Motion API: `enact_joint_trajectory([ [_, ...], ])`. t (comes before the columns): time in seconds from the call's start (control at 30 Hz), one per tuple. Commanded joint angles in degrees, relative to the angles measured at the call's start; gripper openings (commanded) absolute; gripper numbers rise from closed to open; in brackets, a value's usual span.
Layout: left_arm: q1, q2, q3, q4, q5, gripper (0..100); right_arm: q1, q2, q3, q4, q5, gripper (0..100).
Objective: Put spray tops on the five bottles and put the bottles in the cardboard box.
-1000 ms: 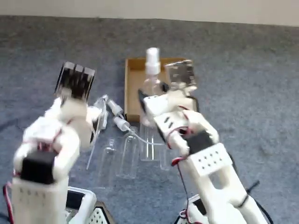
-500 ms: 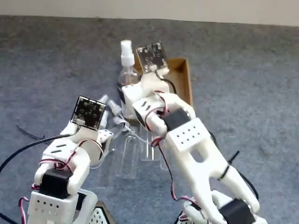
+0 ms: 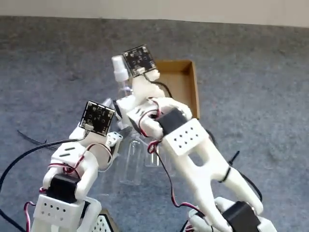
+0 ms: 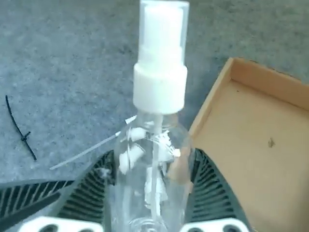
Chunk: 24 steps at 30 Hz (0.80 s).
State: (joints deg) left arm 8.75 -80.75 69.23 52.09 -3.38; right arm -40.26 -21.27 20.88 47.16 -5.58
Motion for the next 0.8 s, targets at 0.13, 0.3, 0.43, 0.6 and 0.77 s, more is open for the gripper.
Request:
enact_joint_trajectory([
  [0.13, -3.03, -0.13, 0.31, -2.99, -0.62, 25, -0.75, -11.12, -3.47, 5.76, -0.26, 0.5],
  [0.3, -3.12, -0.31, 0.31, -2.81, -0.62, 25, 0.04, -11.74, -3.30, 6.29, -0.09, 0.5],
  [0.43, -2.86, -0.66, 0.22, -2.73, -0.53, 25, 5.23, -9.63, -3.65, 0.48, 0.00, 0.5],
  [0.6, -3.21, -0.66, 1.27, -2.73, -0.53, 25, 12.35, 2.59, -8.48, -10.68, 2.20, 0.5],
  [0.77, -4.53, -0.66, 4.35, -3.08, -0.70, 24, 14.11, 18.77, -18.77, -20.53, 2.73, 0.5],
])
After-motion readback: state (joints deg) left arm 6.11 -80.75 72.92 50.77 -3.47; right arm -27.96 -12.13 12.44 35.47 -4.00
